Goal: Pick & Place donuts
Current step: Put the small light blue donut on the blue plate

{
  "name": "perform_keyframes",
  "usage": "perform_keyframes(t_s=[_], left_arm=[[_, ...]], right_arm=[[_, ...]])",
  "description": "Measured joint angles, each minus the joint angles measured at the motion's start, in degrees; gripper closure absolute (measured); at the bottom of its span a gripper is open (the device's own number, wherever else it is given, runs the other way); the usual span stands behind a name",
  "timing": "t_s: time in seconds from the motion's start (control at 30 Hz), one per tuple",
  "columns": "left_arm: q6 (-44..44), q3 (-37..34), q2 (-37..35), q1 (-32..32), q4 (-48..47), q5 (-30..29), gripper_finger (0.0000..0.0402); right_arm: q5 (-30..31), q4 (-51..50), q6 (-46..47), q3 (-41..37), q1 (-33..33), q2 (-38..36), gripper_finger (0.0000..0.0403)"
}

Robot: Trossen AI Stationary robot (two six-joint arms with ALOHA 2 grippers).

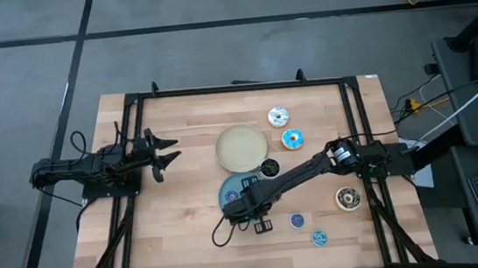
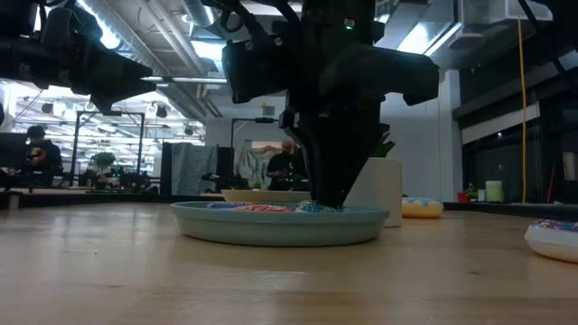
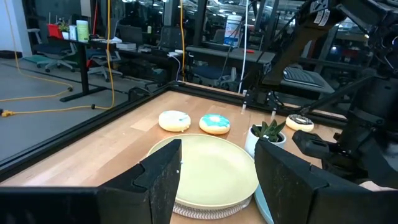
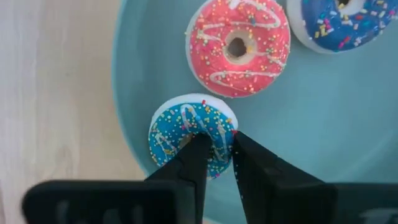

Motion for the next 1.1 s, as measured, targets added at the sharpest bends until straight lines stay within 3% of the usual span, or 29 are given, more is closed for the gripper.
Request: perform_keyframes(t_s=[0.43, 0.9, 1.1], left_arm=[[0.00, 0.00, -0.01, 0.01, 0.00, 0.01, 0.0205], [0.00, 0.00, -0.02, 0.00, 0.00, 0.01, 0.0205], [0.00, -0.01, 0.00, -0.01, 0.00, 0.01, 0.0205]], right_arm=[[0.04, -0.85, -0.15, 0.26, 0.04, 0.01, 0.0214], [1.11, -5.49, -0.38, 6.76, 0.02, 0.09, 0.0219], [1.11, -11.55, 5.71, 11.75, 0.02, 0.09, 0.0219]])
